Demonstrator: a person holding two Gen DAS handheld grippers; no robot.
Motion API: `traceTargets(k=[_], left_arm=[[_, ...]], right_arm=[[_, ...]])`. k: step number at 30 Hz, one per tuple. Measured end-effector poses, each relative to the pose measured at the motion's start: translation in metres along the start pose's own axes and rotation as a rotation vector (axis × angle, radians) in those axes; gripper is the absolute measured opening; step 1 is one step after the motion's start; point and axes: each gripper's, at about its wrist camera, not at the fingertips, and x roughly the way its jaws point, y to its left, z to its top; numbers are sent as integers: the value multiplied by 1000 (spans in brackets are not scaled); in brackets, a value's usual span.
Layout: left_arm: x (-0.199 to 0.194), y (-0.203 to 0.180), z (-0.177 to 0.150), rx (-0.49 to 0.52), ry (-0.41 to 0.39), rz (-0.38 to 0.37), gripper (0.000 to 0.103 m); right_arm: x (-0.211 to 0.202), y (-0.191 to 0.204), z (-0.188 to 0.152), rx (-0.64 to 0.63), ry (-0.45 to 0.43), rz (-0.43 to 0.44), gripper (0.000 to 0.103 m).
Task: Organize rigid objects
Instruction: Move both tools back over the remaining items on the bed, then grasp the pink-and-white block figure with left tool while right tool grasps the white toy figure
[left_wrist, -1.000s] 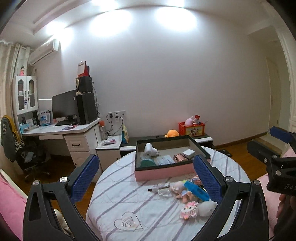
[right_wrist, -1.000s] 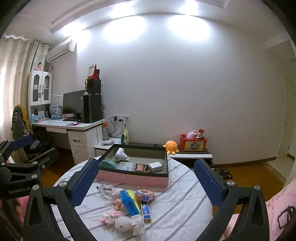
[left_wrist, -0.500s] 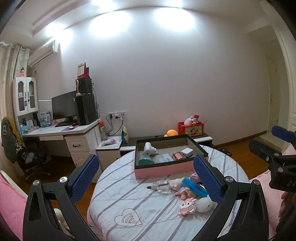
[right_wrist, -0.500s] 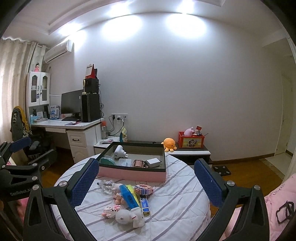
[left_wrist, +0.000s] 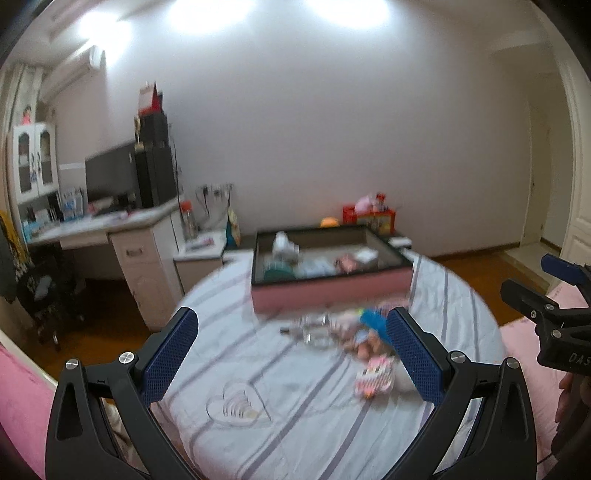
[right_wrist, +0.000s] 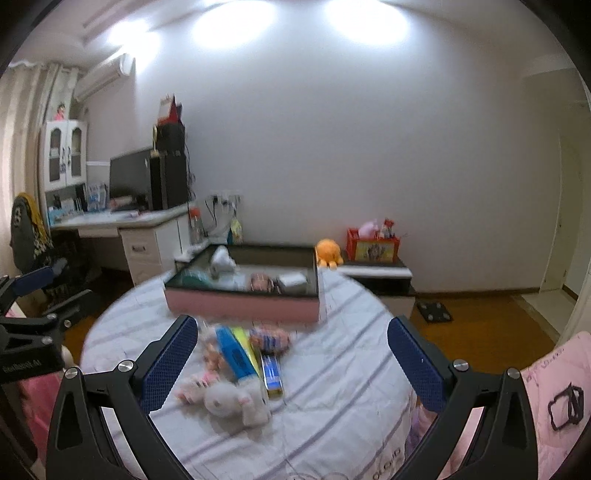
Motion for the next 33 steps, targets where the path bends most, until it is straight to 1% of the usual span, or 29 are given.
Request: traceTargets(k=[1,4,6,9,11,15,21,22,23,24,25,29,33], left_arm=[[8,3,-7,-8,34,-2,103],[25,7,-21,-26,100,-18,103],[34,10,-27,-35,134,-19,103],[42,14,-33,-39,158,-13,103],[47,18,-35,-46,167,-8,103],[55,23,-37,-44,192,-4,103],[69,20,-42,-34,237,-18,103],[71,18,-43,-25,243,-24,103],[72,16,-44,-19,246,-30,103],[74,13,-44,-13,252,-39,103],[75,10,-45,-9,257,-48,103],[84,-7,-49,1,287,-124,103],[96,-31,-54,14,324,-208,103]], right_arm=[[5,-1,-5,0,22,-1,103],[30,0,-25,2,110,8,103],[47,4,-38,0,178,14,103],[60,12,-52,8,230,65,103],[68,18,-58,7,247,90,103],[87,31,-66,-34,297,97,103],[103,34,-71,-52,331,125,103],[103,32,-71,-42,331,137,100],[103,29,-72,-27,335,159,94],[102,27,-72,-13,337,178,78],[102,25,-73,-8,342,183,74],[95,16,-73,-9,344,186,74],[87,-4,-75,14,331,154,74]])
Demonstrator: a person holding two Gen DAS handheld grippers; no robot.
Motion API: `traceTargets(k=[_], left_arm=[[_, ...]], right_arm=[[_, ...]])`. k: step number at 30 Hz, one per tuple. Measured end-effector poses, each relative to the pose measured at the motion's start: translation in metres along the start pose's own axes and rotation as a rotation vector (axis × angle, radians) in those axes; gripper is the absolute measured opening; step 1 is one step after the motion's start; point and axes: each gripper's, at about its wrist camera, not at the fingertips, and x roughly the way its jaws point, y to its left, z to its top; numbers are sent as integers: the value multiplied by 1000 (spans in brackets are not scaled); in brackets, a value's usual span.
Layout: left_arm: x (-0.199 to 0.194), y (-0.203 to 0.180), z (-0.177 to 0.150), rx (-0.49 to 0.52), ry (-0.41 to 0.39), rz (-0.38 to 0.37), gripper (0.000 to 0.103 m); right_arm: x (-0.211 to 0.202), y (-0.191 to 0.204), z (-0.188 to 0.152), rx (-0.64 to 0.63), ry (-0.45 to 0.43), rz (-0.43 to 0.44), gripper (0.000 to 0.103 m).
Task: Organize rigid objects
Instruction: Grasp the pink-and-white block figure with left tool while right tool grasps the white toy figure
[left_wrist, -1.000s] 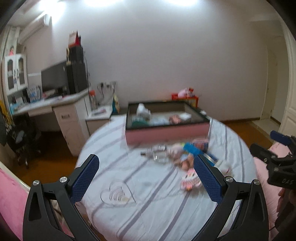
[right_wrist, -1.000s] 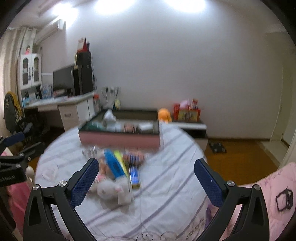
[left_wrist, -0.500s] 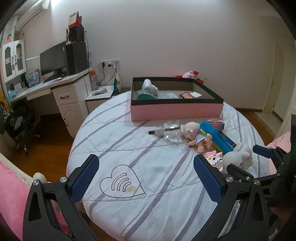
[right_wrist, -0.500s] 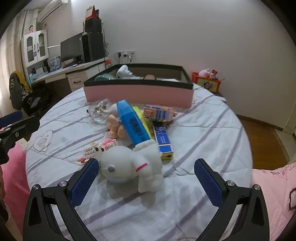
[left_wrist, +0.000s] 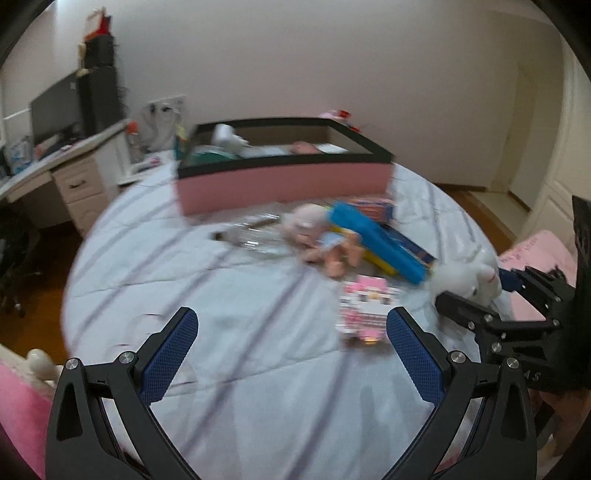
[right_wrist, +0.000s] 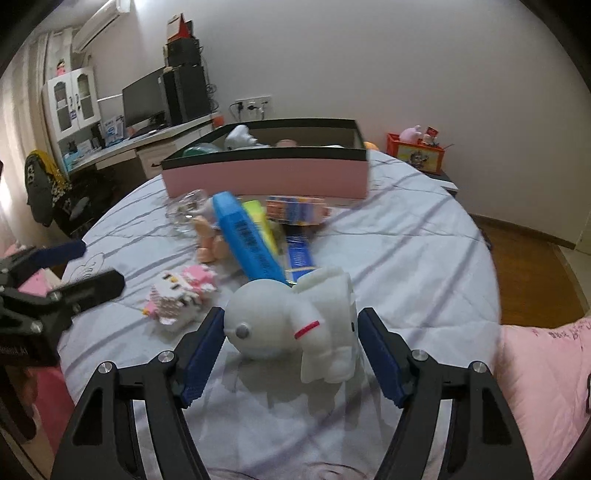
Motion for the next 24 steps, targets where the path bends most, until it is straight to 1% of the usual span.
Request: traceTargets(k=[4,7,8,9,11,13,14,15,16,21,24], left_arm=[[19,-17,0,17,37,-41,103],[37,-22,1,-8,80,-51,103],[41,-21,2,-15,92,-44,101],[45,-21,2,-16,101,-30,96],[47,-24,4,5,93,0,91],[49,-26,5,23,101,10,81],[49,-27,6,33,93,24,65],[48,-28,6,42,85,31,47],[48,-29,6,51,80,26,44],[45,-20,7,35,73,-2,44],[40,-15,7,26,58,8,44]], right_arm=[[-2,-19,-3,42,-8,-16,74],[-1,-28,-2,63,-15,-13,74],[0,-29,-1,68,-17,-12,74],[1,-30,-1,73,-17,-7,74],[2,-30,-1,77,-23,-7,74],[4,-29,-1,75,-25,-9,74],[4,-30,-1,77,-26,-9,74],[5,-30,-1,81,-27,-8,74],[5,-30,0,82,-28,-9,74],[13,-29,-1,74,-5,-33,74],[13,-31,0,84,-15,-30,74]])
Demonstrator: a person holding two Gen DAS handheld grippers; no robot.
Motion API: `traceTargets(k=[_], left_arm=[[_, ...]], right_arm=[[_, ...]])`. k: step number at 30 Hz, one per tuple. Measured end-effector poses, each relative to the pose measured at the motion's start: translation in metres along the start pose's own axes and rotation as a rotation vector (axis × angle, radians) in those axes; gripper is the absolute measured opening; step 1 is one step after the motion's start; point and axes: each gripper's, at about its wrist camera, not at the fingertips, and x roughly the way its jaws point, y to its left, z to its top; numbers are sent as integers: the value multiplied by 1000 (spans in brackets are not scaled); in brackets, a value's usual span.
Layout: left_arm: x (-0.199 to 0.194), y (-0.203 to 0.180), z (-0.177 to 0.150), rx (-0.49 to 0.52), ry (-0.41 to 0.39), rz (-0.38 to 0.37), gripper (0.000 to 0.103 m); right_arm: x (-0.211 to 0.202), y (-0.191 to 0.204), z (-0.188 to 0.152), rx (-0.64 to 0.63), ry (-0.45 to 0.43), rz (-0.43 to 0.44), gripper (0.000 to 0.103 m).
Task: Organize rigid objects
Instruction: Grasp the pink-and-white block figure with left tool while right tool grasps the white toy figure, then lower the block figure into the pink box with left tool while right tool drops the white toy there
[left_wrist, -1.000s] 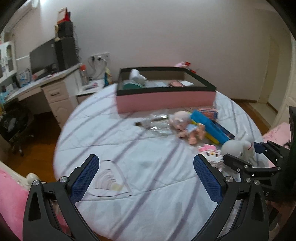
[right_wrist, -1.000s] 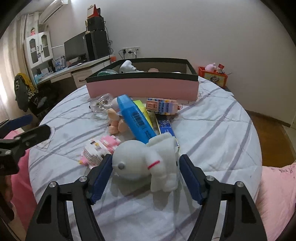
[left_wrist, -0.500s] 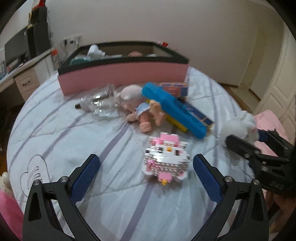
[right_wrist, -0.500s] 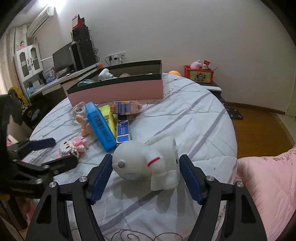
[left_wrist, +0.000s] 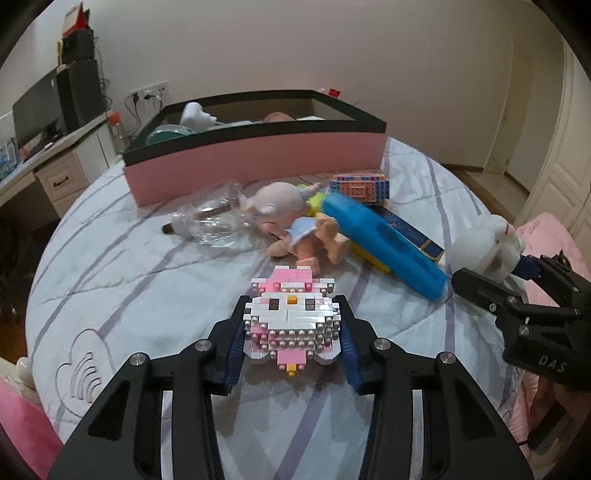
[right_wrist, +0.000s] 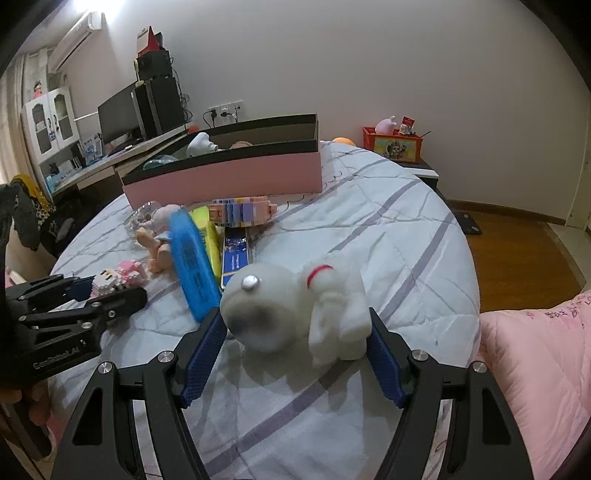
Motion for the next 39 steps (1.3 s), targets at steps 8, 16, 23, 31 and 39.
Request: traceTargets(k=[8,16,23,31,39], left_arm=[[-2,10,-5,-7,4,8,44],[0,12,-4,-6,-3,1,44],[-19,16,5,-24,-88,29,44],[-73,15,32,-3,-260,137,44],[-151,22,53,-41,-504,234,44]], right_arm=[[10,-10,8,53,14,32,74],[21,-17,19,81,20,78,72],[2,-5,24,42,-45,48,72],[-51,38,59,-69,-228,46,72],[-95,75,89,-146,-372,81,72]])
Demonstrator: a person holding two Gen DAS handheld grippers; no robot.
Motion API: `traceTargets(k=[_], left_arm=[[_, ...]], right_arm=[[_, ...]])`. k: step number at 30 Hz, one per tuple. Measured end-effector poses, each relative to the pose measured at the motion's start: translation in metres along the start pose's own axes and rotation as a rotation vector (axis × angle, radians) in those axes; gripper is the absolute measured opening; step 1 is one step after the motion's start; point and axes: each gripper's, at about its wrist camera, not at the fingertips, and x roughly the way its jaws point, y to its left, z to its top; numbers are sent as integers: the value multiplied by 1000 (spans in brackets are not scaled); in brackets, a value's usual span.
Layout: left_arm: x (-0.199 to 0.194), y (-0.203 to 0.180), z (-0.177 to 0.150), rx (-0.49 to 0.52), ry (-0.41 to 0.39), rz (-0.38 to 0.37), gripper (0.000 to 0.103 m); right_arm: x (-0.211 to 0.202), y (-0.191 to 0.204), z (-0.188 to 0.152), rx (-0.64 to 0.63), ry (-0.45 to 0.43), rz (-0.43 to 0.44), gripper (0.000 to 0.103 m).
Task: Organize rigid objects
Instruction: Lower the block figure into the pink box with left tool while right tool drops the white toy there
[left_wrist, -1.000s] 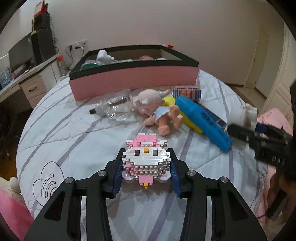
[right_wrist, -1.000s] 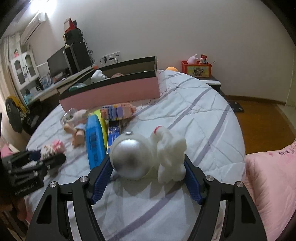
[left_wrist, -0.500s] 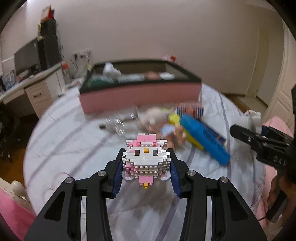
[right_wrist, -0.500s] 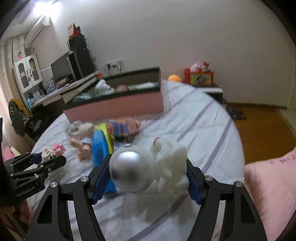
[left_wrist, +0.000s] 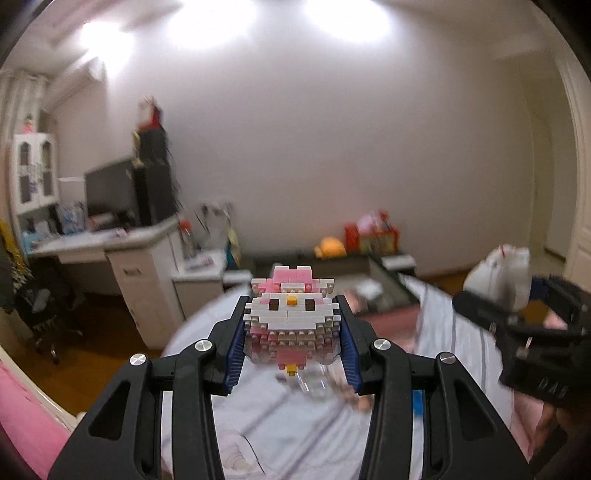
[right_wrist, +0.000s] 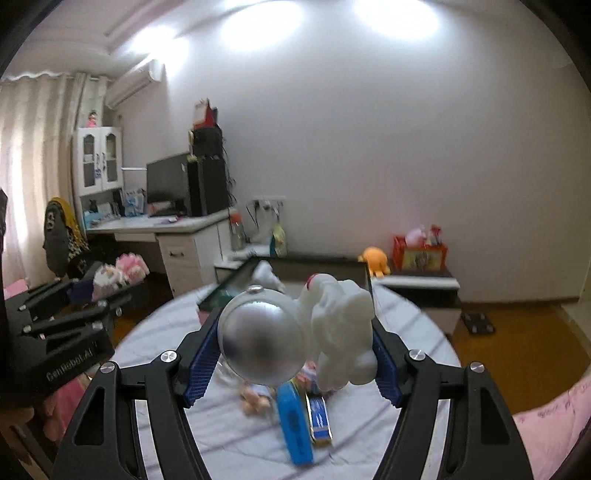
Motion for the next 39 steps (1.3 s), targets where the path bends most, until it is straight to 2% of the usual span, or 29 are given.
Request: traceTargets(k=[2,10,15,22,29,34,39], left_arm=[[-12,4,9,-25,-69,20,44],[-18,10,26,-30,-143,43,44],[-14,6,29,-16,-144,51,44],[7,0,32,15,-115,47,44],[68,6,38,41,-29,22,44],[146,12,32,39,108,-9,44],[207,13,17,21,238,-59,44]], right_arm=[[-5,5,9,-9,-38,1,72],[-13,19,29,-28,-131,-5,72],[-13,18,36,-26,-163,-14,72],[4,14,42,-27,-147,-17,73],[52,-7,52,-24,-87,-25,72],[115,-30,50,-27,37,-43,72],[182,-41,30,-41,188,-39,72]])
